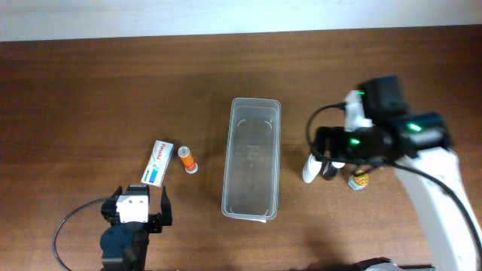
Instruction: Pack container
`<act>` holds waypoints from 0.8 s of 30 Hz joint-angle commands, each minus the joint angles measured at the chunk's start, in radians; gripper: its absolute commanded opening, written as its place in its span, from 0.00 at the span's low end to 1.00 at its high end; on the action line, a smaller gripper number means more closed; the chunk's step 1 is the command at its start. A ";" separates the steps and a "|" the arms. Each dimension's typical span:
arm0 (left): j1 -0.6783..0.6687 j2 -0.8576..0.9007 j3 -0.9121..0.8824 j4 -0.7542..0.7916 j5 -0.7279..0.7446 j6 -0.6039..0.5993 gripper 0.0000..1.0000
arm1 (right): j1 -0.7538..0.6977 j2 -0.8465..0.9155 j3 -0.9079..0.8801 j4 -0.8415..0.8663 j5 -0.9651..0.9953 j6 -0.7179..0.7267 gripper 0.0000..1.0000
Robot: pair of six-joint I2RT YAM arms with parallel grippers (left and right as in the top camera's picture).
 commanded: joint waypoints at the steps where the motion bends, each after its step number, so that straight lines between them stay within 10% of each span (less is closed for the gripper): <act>1: 0.006 -0.009 -0.004 0.002 0.011 0.019 0.99 | 0.080 0.069 0.014 0.029 0.111 0.091 0.96; 24: 0.006 -0.009 -0.004 0.003 0.011 0.019 1.00 | 0.115 0.275 -0.064 0.080 0.175 0.208 0.47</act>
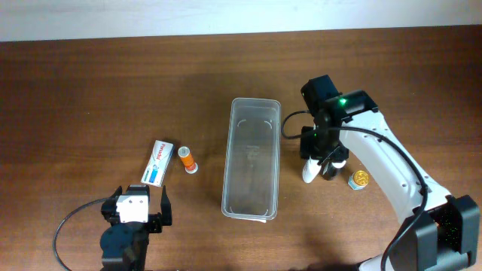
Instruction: Pack container
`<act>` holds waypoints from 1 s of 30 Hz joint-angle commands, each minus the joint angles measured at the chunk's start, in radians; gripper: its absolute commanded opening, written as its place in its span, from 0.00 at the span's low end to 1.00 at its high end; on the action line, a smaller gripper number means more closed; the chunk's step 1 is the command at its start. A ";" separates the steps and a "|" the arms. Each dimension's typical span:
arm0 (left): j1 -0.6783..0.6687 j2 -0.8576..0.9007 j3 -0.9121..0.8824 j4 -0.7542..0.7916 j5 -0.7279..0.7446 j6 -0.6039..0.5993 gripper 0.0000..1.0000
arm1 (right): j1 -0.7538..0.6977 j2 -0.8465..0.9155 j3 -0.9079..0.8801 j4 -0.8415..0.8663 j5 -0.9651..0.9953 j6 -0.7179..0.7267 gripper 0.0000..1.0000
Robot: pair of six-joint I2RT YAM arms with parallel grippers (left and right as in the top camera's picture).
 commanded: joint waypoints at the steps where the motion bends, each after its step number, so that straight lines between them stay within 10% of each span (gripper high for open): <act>1: 0.006 -0.009 -0.004 0.002 0.011 0.019 0.99 | 0.006 0.000 -0.036 0.018 0.014 0.011 0.43; 16: 0.006 -0.009 -0.004 0.002 0.011 0.019 0.99 | 0.006 -0.122 0.004 0.013 0.019 0.000 0.14; 30: 0.006 -0.009 -0.004 0.002 0.011 0.019 0.99 | 0.200 -0.233 0.294 -0.074 0.034 -0.030 0.07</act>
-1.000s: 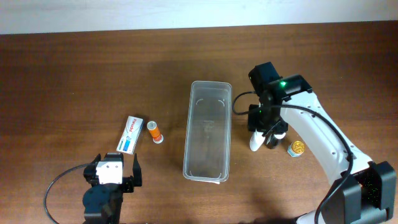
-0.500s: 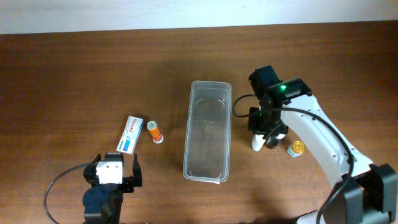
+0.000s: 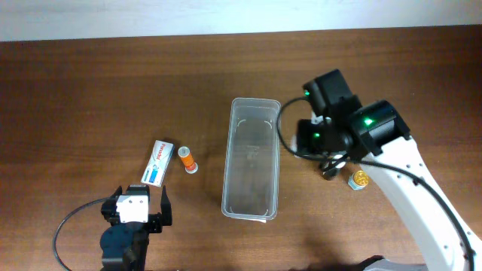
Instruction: Pack container
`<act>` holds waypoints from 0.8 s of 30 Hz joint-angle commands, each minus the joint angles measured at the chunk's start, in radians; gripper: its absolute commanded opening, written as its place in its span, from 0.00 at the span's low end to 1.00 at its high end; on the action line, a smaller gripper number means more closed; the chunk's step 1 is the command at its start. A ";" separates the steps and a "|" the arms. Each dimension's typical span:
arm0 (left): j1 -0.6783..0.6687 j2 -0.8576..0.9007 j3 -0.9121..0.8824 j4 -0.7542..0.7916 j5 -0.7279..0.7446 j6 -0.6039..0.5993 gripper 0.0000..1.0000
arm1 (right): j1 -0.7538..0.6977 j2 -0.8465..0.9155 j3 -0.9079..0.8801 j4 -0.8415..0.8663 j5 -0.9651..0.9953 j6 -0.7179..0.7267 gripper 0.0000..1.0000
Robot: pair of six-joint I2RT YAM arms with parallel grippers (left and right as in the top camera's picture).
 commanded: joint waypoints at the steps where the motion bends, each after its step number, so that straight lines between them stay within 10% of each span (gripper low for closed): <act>1: 0.006 -0.009 -0.004 0.003 0.011 0.019 1.00 | 0.096 -0.015 0.161 -0.033 0.041 -0.014 0.07; 24: 0.006 -0.009 -0.004 0.003 0.011 0.019 0.99 | 0.172 0.490 0.278 0.219 0.076 0.074 0.06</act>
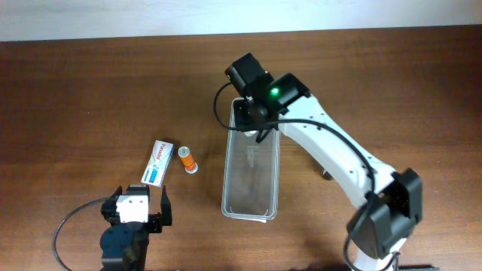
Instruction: Pack container
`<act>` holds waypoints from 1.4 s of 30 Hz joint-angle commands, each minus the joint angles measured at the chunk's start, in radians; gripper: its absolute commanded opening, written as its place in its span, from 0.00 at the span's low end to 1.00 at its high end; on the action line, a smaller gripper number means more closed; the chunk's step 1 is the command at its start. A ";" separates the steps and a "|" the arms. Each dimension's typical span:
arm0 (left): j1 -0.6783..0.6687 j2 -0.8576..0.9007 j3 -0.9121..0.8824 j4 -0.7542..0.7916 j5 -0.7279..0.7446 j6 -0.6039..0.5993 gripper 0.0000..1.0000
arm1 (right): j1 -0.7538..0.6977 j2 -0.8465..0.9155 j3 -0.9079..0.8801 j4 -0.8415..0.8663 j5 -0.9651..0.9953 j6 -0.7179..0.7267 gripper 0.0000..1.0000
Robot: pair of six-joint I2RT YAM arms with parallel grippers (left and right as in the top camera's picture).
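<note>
A clear rectangular container point(251, 188) stands at mid-table. My right arm reaches across from the lower right, and its gripper point(254, 124) hangs over the container's far end. The wrist body covers the fingers, so what they hold is hidden. No white tube shows anywhere on the table. At the bottom left my left gripper point(138, 202) rests with its fingers spread apart and nothing between them. A white and blue box point(160, 162) and a small orange vial point(187, 159) lie just beyond it, left of the container.
A dark bit of some object point(326, 177) peeks out beside the right arm, right of the container. The arm covers the rest of that area. The wall edge runs along the far side of the wooden table point(90, 90).
My right gripper has moved from the table right of the container to above the container's far end. The arm now hides the black bottle and gold-capped item. The left arm has not moved.
A white tube, a black bottle and a gold-capped item lay right of the container with my right gripper beside them. The gripper then stood over the tube. Later the tube's spot was bare under the gripper. Now the gripper is over the container.
</note>
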 commanded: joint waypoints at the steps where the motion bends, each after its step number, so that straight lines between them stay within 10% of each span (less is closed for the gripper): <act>1: 0.006 -0.009 -0.004 0.003 0.011 0.019 0.99 | 0.002 0.037 0.008 0.034 0.021 0.042 0.06; 12: 0.006 -0.009 -0.004 0.003 0.011 0.019 1.00 | 0.002 0.126 0.007 0.112 -0.027 0.070 0.07; 26: 0.006 -0.009 -0.004 0.003 0.011 0.019 0.99 | 0.002 0.087 0.061 0.090 -0.005 0.024 0.54; 42: 0.006 -0.009 -0.004 0.003 0.011 0.019 0.99 | -0.145 -0.173 0.174 -0.529 0.144 0.023 0.78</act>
